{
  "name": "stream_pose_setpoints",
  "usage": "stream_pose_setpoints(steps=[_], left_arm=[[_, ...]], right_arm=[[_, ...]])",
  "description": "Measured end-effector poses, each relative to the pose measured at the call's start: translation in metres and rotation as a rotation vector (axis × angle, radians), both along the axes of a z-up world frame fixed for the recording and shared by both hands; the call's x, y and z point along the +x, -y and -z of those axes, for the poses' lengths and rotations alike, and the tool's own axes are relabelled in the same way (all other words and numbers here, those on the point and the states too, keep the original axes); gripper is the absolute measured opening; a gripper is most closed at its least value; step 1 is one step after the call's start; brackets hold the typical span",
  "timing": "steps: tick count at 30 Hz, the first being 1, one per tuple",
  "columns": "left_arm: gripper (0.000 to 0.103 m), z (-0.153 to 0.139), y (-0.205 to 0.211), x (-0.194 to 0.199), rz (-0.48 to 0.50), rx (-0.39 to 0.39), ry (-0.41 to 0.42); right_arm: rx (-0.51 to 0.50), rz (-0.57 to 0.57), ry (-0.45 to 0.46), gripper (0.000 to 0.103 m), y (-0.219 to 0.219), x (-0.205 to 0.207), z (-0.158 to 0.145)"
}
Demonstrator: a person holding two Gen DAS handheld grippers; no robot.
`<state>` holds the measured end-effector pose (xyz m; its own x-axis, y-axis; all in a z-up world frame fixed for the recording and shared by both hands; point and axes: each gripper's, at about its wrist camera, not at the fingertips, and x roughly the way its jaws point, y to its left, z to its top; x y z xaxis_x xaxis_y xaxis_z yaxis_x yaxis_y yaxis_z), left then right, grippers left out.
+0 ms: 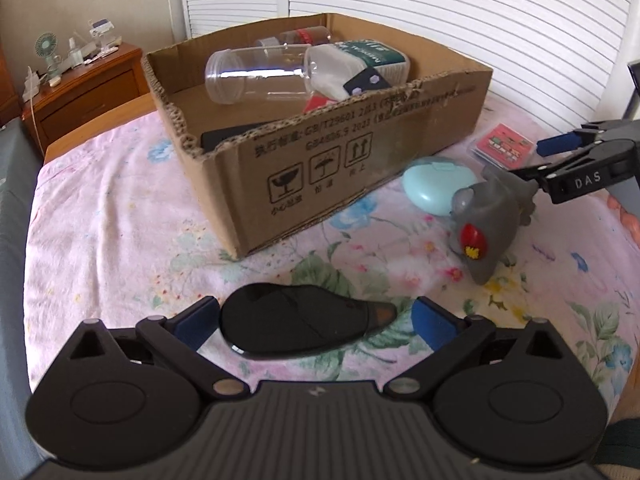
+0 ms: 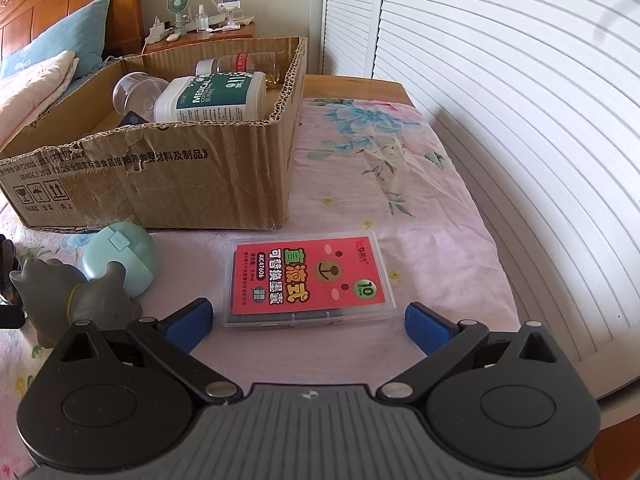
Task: Organize rigid objects
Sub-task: 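Grasp the black oval case with the left tool while the right tool grasps the red card case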
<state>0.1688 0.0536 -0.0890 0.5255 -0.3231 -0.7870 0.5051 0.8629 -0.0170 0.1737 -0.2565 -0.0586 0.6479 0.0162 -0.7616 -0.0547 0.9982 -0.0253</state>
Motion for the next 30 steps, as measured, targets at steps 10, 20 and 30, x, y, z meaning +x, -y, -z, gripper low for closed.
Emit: stream_pose_setpoints(steps=[10,20,30], left_arm=[[0.09,-0.004,0.001,-0.004,-0.013,0.005,0.005],[0.09,-0.006,0.002,-0.006,-0.012,0.021,-0.014],[0.09,-0.03,0.0,-0.014,-0.008,0.02,-0.023]], right_arm=[[0.002,-0.038,-0.005,0.103,-0.002,0.015,0.0],[-0.005,-0.06,-0.031,0.092,0.002,0.021,-0.006],[0.016,-0.113,-0.067,0.092,0.012,0.012,-0.025]])
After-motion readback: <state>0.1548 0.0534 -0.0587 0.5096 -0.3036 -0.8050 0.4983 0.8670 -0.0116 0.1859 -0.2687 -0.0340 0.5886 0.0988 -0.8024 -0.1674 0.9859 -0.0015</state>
